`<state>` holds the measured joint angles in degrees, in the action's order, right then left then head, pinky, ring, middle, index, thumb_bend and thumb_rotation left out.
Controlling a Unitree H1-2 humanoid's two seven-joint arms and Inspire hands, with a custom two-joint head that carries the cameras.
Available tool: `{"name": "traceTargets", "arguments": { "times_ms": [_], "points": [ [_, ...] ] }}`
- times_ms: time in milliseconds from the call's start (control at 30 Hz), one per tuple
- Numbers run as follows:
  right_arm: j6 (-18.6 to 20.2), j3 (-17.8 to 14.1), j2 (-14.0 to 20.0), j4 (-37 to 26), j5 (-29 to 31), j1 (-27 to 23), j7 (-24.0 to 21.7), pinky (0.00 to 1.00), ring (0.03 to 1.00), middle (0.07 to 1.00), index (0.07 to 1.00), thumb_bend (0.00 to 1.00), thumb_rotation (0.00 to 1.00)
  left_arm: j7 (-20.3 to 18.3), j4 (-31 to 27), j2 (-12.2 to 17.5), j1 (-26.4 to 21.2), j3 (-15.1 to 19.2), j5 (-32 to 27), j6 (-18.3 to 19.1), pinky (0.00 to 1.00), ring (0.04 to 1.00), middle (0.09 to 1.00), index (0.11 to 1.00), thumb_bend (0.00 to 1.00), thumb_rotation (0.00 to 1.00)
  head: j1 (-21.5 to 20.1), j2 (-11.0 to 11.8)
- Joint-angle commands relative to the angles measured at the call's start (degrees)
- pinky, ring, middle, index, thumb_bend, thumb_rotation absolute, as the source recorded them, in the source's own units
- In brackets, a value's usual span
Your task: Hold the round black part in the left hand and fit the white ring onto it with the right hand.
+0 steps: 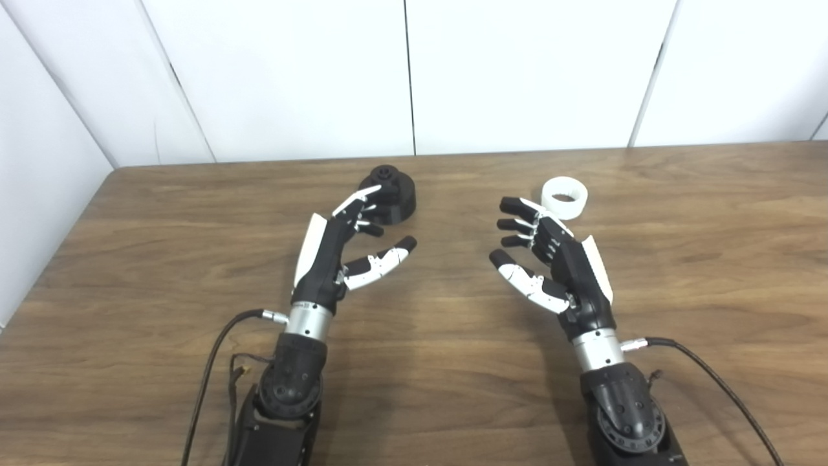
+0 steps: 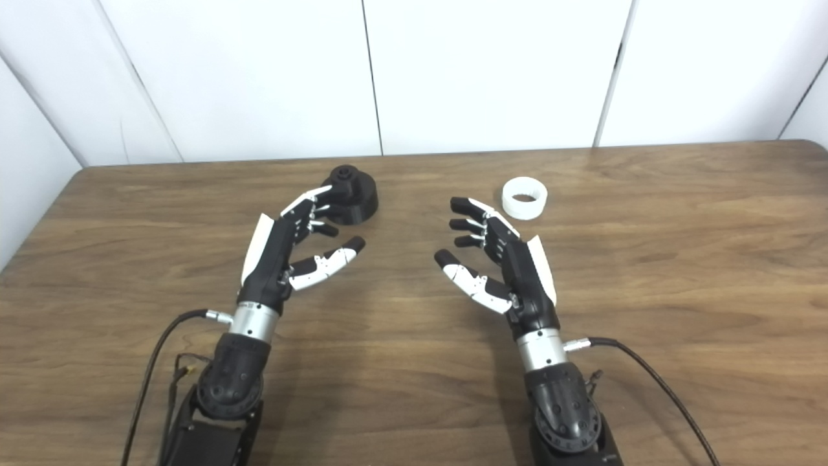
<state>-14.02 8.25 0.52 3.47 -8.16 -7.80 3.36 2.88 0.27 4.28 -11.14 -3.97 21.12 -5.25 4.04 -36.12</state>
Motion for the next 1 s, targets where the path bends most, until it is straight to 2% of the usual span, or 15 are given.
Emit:
{"name": "traceTargets", "arguments": {
  "times_ms": [0,133,300,500,567,700,967],
  "points": [
    [-1.99,-0.23,1.19,4.28,-1.67,1.73,-0.10,0.66,0.754,0.813,0.784,0.54,0.30,1.54,-2.81,1.19,-3.15,0.79,1.72,0.22,0.63,0.765,0.805,0.772,0.59,0.17,0.06,-0.08],
    [-1.83,-0.26,1.30,4.25,-1.81,1.63,-0.05,0.66,0.755,0.812,0.786,0.54,0.31,2.17,-3.35,1.72,-3.92,1.58,3.56,1.79,0.64,0.777,0.821,0.780,0.60,0.27,0.10,-0.09],
    [-1.75,-0.31,1.31,4.32,-1.60,1.53,-0.11,0.67,0.755,0.814,0.785,0.55,0.29,3.27,-3.04,2.71,-5.68,2.54,5.23,3.78,0.68,0.789,0.825,0.785,0.64,0.33,0.08,-0.05],
    [-2.24,-0.37,1.43,4.68,-1.61,1.25,-0.05,0.66,0.745,0.810,0.781,0.54,0.27,3.22,-2.29,4.09,-8.50,3.19,7.38,7.66,0.69,0.794,0.827,0.785,0.67,0.33,0.13,0.05],
    [-2.43,-0.32,1.47,4.72,-1.88,1.18,0.08,0.65,0.739,0.808,0.778,0.54,0.27,3.34,-1.76,4.64,-9.56,3.17,8.32,8.74,0.67,0.788,0.823,0.782,0.72,0.36,0.13,0.05],
    [-2.10,-0.35,1.48,4.73,-1.62,1.25,-0.05,0.65,0.739,0.809,0.781,0.54,0.29,4.02,-0.35,5.51,-11.32,2.73,10.25,9.72,0.64,0.783,0.814,0.781,0.72,0.34,-0.24,0.10],
    [-2.06,-0.34,1.76,3.75,-1.57,1.60,-0.52,0.66,0.749,0.812,0.783,0.54,0.29,3.60,3.28,7.58,-15.73,0.89,12.66,10.88,0.60,0.748,0.791,0.752,0.74,0.36,-0.64,-0.07]
  ]
}}
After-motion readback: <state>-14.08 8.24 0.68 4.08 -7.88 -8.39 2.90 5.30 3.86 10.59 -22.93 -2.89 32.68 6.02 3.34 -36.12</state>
